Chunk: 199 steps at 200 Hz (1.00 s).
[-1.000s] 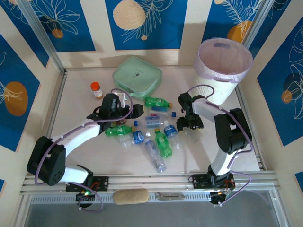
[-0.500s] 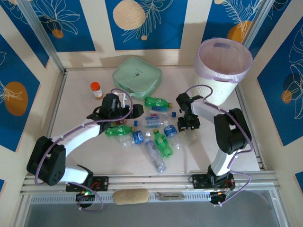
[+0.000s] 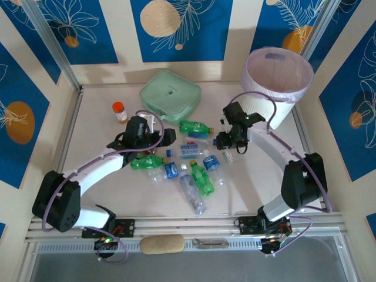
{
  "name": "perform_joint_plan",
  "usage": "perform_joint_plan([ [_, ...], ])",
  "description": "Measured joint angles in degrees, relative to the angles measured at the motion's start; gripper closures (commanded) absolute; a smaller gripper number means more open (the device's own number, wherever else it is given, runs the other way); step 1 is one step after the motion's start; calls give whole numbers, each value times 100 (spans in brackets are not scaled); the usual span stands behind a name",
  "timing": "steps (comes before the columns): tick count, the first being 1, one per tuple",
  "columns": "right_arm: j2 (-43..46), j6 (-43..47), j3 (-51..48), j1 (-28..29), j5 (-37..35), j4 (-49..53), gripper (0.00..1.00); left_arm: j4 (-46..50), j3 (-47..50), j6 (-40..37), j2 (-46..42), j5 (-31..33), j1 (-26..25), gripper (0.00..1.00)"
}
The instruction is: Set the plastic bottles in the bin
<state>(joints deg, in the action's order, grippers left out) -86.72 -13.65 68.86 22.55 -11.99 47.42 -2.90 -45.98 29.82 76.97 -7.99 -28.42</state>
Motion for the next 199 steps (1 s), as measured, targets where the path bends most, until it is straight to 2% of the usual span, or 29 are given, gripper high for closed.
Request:
perform_joint_plan([
  [42,219,-55,560,-184,863,-595,53,116,234,-199,-553,599,13,0],
  [92,221,-466,1093,-636,1762,-1427,53,192,817,-136,-1025,903,205,0],
  [149,291,-1346,1843,-1930,2269,-2118,54,186,1161,42,-1373,1106,393,0],
  [199,271,-2238,2371,-2870,2339,-2802,54,166,1196,136,-1401,1108,407,0],
])
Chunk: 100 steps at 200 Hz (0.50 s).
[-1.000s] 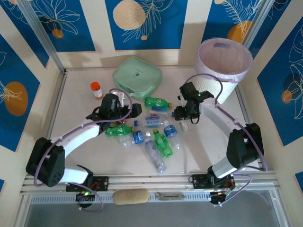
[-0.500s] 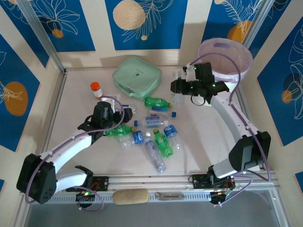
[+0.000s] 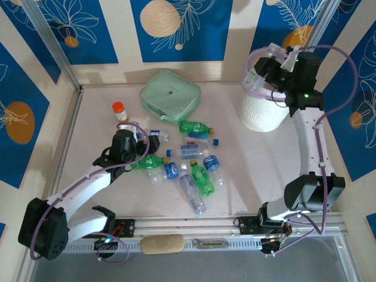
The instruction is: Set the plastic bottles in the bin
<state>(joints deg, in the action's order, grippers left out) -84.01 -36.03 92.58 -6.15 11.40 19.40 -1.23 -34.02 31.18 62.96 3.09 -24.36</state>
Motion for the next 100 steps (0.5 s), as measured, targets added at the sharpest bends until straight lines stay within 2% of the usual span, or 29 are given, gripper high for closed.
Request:
perform_joint_plan([
  [36,-155,-361,120,-271,-343,-476,54,2,83,2,-103,0,15,0],
  [100,-793,-116,466,-269,-1281,-527,53,2,114,2,-164,0,24,0],
])
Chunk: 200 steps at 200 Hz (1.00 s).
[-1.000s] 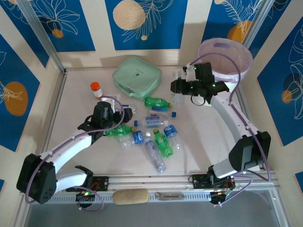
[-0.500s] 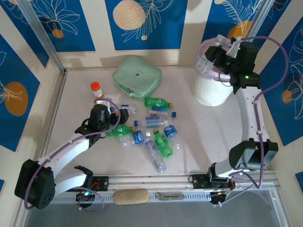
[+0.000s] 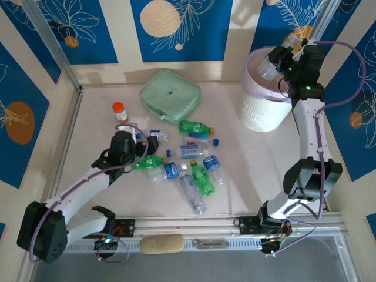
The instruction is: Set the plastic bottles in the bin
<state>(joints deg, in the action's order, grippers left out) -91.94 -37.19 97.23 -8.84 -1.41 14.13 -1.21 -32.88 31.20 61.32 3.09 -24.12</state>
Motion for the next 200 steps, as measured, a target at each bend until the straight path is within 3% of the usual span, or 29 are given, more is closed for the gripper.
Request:
perform_joint_plan([
  [83,-787,511,411,76,-426,636,43,0,0,0,-9,0,2,0],
  [130,-881,629,697,125,-487,885,16,0,0,0,-9,-2,2,0],
  [200,-514,636,833,173,-555,907,14,-2,0,7,11,-2,13,0],
])
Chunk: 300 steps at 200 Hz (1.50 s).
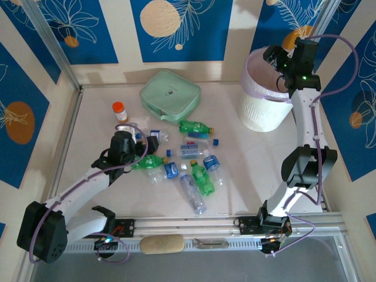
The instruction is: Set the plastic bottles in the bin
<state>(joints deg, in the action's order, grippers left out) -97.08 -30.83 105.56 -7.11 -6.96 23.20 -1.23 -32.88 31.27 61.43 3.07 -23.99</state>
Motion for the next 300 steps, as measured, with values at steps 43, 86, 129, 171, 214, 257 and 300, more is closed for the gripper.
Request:
perform_joint_plan([
  [43,1051,105,-778,398,260,-258,12,-4,-2,37,98,-52,0,0],
  [86,2151,201,-2267,1106,439,-621,1,0,-35,35,223,-291,15,0],
  [129,2734,170,-3624,1902,348,-734,1,37,-175,24,411,-782,15,0],
  [171,3222,-275,-4854,2651,116,-1102,1,299,-289,13,428,-1143,-15,0],
  [214,3042,-723,-5305,3414,-46,-1274,1,824,-315,17,404,-1327,-247,0],
  [257,2426,-1078,-5169,4618,-216,-789,1,1078,-219,173,94,-1113,-282,0],
  [300,2006,-1530,-4968,5777,-603,76,1,1008,166,627,-190,-737,-92,0],
])
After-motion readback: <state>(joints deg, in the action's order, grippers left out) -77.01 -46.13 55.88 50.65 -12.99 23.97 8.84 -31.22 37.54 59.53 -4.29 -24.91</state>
